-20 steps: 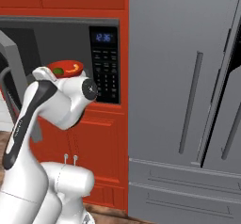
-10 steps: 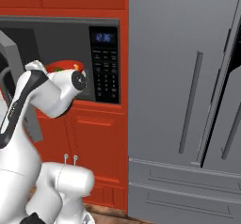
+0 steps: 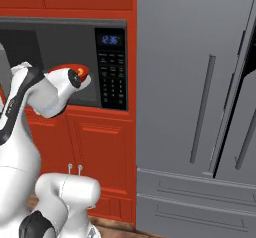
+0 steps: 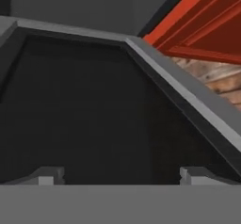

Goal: The microwave is finished heating the shrimp and lime. Take the bowl containing the food and place it on the dining counter.

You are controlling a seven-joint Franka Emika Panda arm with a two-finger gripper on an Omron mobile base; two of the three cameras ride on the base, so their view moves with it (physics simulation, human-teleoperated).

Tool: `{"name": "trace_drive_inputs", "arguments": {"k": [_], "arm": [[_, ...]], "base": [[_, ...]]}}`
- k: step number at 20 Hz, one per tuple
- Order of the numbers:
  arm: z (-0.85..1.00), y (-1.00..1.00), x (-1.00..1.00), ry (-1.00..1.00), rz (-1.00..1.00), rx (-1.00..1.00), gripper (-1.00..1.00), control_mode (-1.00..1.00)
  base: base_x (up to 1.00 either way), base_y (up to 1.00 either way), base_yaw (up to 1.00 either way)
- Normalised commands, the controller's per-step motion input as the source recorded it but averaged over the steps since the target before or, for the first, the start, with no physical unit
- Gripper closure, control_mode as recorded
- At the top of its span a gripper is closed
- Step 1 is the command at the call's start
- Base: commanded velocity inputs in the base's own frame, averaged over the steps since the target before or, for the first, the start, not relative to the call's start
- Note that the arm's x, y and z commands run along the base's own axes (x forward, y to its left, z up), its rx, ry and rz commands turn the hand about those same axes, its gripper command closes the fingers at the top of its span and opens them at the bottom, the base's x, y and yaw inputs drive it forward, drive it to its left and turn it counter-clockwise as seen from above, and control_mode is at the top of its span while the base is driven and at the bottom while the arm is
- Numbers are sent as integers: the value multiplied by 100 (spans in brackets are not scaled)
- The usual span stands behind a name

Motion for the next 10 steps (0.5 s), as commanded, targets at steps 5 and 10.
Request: {"name": "trace_drive_inputs", "arguments": {"k": [5, 10], "arm": [[2, 70, -92, 1, 32, 0, -100, -100], [-8, 100, -85, -2, 15, 3, -100, -100]], "base": [[0, 0, 0], [0, 0, 0]]}}
